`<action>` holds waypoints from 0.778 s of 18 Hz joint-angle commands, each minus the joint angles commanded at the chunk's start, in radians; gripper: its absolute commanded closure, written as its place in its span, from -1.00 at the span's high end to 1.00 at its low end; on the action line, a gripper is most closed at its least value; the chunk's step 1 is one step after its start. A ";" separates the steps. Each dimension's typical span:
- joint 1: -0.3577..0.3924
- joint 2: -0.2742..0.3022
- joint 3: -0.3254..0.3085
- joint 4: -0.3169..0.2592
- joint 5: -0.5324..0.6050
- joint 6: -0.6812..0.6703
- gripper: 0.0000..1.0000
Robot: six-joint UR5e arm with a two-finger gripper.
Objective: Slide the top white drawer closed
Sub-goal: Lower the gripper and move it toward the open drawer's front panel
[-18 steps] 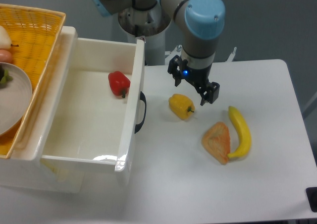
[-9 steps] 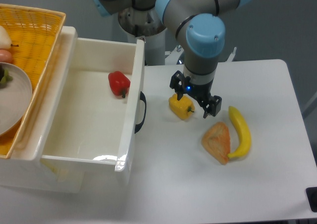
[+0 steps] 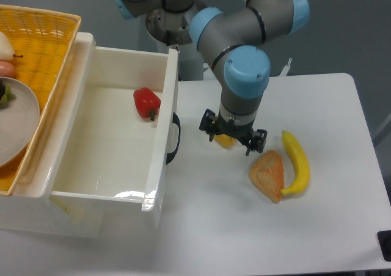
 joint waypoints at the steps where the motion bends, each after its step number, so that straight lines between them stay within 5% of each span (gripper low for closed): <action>1: 0.000 -0.009 -0.002 0.000 -0.018 -0.002 1.00; 14: -0.002 -0.058 -0.011 -0.005 -0.084 -0.020 1.00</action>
